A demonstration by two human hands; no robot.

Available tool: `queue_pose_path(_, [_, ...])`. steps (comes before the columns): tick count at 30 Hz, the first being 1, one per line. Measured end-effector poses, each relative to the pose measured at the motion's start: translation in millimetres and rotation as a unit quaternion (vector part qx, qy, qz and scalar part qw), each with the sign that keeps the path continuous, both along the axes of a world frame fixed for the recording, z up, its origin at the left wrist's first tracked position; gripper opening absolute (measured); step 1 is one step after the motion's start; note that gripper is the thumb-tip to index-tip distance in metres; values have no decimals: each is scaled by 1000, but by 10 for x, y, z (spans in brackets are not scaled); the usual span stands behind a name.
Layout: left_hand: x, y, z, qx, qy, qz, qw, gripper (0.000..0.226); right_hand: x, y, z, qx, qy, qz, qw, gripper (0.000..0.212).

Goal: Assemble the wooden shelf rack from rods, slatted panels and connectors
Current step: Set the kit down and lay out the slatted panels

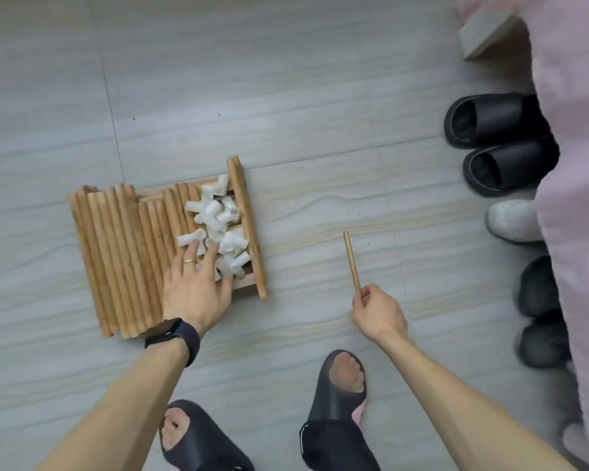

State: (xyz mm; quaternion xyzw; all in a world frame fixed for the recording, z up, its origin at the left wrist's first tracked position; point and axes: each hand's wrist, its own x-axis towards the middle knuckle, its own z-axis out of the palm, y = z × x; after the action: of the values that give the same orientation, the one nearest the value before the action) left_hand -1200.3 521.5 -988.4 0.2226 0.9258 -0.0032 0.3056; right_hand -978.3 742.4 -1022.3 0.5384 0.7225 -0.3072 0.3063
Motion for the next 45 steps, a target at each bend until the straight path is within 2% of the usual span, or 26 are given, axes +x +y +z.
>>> queue_pose_path(6, [-69, -79, -655, 59, 66, -34, 995, 68, -126, -67, -708, 108, 65, -30, 992, 24])
queue_pose_path(11, [-67, -175, -852, 138, 88, -46, 985, 67, -173, -69, -1042, 242, 115, -25, 963, 35])
queue_pose_path(14, [-108, -278, -872, 168, 133, -59, 975, 65, -330, -73, -1105, 288, 136, -38, 947, 38])
queue_pose_path(15, [-143, -326, -866, 198, 145, -53, 968, 64, -411, -95, -1105, 292, 158, -28, 943, 38])
queue_pose_path(18, [-332, -532, -848, 307, 195, 2, 931, 56, -721, -297, -1067, 269, 289, 92, 914, 34])
queue_pose_path(19, [-415, -622, -844, 326, 214, 32, 920, 52, -848, -385, -1045, 240, 325, 111, 908, 33])
queue_pose_path(21, [-583, -820, -838, 309, 230, 133, 913, 50, -1120, -548, -989, 139, 340, 76, 927, 38])
queue_pose_path(23, [-705, -1081, -871, 232, 209, 282, 907, 53, -1390, -666, -915, 2, 296, 2, 955, 45])
queue_pose_path(24, [-736, -1237, -902, 194, 172, 363, 895, 57, -1490, -727, -871, -67, 279, -23, 958, 45])
queue_pose_path(26, [-750, -1542, -965, 173, 55, 481, 858, 65, -1616, -833, -804, -173, 275, -52, 944, 45])
queue_pose_path(27, [-742, -1668, -993, 185, -4, 500, 846, 67, -1651, -876, -770, -203, 279, -62, 937, 45])
queue_pose_path(29, [-702, -1832, -1036, 216, -70, 500, 836, 69, -1656, -944, -715, -232, 277, -84, 929, 46])
queue_pose_path(33, [-558, -1855, -985, 251, -113, 489, 828, 66, -1517, -929, -645, -212, 277, -109, 931, 52])
queue_pose_path(36, [-406, -1764, -986, 244, -134, 442, 853, 57, -1333, -823, -594, -168, 290, -103, 936, 55])
queue_pose_path(39, [-292, -1623, -976, 236, -152, 394, 875, 51, -1128, -715, -592, -135, 301, -147, 932, 57])
queue_pose_path(43, [-169, -1380, -967, 253, -172, 335, 891, 52, -870, -665, -547, -62, 315, -179, 930, 48])
queue_pose_path(45, [-127, -1272, -998, 248, -171, 316, 900, 54, -769, -635, -534, -61, 318, -182, 928, 50])
